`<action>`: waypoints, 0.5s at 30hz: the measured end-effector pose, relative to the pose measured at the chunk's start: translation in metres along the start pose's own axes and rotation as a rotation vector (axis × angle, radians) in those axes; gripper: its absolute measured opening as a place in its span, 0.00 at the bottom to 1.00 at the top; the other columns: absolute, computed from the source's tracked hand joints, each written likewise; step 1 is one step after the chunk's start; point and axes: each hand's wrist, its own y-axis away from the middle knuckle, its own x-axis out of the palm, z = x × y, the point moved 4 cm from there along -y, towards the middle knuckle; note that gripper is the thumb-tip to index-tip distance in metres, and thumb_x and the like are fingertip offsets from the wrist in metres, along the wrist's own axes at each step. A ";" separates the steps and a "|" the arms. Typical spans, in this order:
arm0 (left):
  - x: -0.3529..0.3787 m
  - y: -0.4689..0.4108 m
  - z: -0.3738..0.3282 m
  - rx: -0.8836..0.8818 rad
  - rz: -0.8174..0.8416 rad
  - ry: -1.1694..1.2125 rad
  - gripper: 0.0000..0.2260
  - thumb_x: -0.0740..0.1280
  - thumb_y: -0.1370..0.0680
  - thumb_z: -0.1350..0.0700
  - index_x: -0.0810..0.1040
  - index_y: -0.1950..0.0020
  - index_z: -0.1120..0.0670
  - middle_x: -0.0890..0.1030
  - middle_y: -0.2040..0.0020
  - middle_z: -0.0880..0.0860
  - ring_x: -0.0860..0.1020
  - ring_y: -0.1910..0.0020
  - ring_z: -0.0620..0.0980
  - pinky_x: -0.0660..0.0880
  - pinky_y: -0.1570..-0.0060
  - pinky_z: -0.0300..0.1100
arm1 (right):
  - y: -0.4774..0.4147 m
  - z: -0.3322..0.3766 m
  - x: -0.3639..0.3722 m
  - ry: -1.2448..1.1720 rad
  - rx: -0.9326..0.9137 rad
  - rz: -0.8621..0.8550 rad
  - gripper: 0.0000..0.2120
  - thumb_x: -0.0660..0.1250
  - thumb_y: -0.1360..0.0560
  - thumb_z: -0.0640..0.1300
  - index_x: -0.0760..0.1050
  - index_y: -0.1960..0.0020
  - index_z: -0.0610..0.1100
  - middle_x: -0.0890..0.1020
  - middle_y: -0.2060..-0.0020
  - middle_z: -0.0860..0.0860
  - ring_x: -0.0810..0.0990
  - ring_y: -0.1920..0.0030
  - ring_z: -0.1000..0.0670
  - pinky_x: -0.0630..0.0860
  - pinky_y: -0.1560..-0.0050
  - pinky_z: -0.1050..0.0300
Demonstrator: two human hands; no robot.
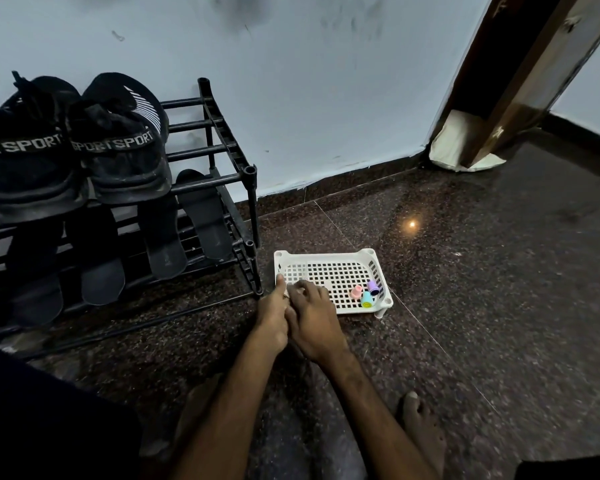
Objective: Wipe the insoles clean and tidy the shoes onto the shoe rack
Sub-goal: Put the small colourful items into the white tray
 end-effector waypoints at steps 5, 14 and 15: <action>-0.009 -0.004 -0.005 0.089 -0.044 -0.135 0.05 0.64 0.18 0.61 0.79 0.47 0.60 0.82 0.52 0.58 0.81 0.62 0.50 0.78 0.72 0.36 | 0.009 -0.023 0.004 -0.572 0.126 0.005 0.24 0.54 0.20 0.61 0.69 0.27 0.56 0.64 0.24 0.53 0.60 0.26 0.52 0.57 0.28 0.54; -0.014 -0.027 0.018 0.100 -0.017 -0.384 0.10 0.65 0.19 0.60 0.79 0.39 0.62 0.83 0.47 0.60 0.81 0.60 0.51 0.79 0.60 0.44 | 0.000 -0.064 0.014 -0.838 0.402 -0.081 0.14 0.73 0.26 0.43 0.78 0.41 0.49 0.84 0.62 0.51 0.83 0.62 0.53 0.80 0.58 0.55; -0.015 -0.032 0.018 0.120 -0.046 -0.412 0.11 0.66 0.20 0.60 0.79 0.39 0.63 0.83 0.48 0.59 0.81 0.61 0.50 0.79 0.61 0.44 | -0.001 -0.067 0.018 -0.853 0.427 -0.103 0.14 0.74 0.27 0.41 0.78 0.44 0.50 0.85 0.63 0.49 0.84 0.62 0.51 0.81 0.58 0.53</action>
